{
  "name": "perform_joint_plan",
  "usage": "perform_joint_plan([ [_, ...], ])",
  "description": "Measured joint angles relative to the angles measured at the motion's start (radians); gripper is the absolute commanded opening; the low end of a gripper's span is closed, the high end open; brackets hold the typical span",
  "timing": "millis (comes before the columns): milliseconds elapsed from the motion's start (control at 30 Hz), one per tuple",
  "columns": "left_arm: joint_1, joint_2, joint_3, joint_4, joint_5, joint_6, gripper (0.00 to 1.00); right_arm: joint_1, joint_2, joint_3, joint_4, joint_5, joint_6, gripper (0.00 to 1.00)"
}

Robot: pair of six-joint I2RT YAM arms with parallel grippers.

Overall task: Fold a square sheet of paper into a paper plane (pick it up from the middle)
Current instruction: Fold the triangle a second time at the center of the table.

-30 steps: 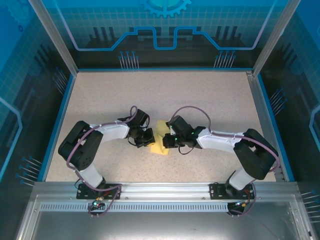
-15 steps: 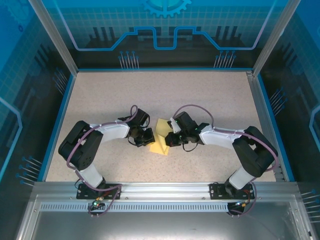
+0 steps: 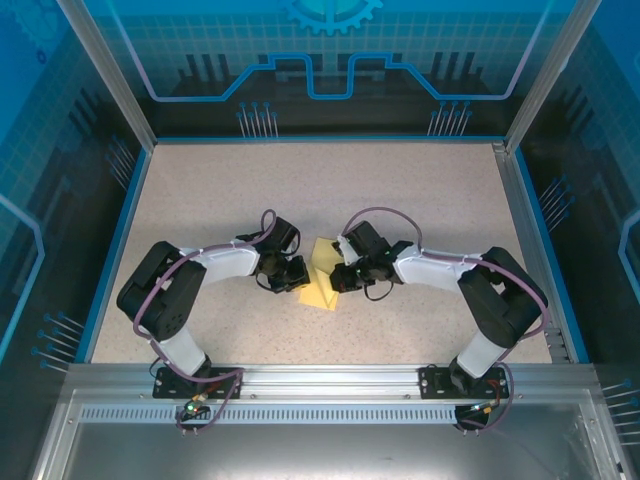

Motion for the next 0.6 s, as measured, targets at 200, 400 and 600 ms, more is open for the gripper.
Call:
perform_joint_plan([
  [200,0.0,0.0,0.002,-0.003,-0.002,0.0,0.11,-0.007,0.008,0.043,-0.04,0.02,-0.023,0.05],
  [400,-0.002,0.002,0.006,-0.008,-0.003,0.001,0.11,-0.011,0.032,0.063,-0.087,0.035,-0.045,0.05],
  [600,-0.002,0.006,0.012,-0.015,-0.003,0.018,0.11,-0.011,0.042,0.085,-0.124,0.061,-0.064,0.05],
])
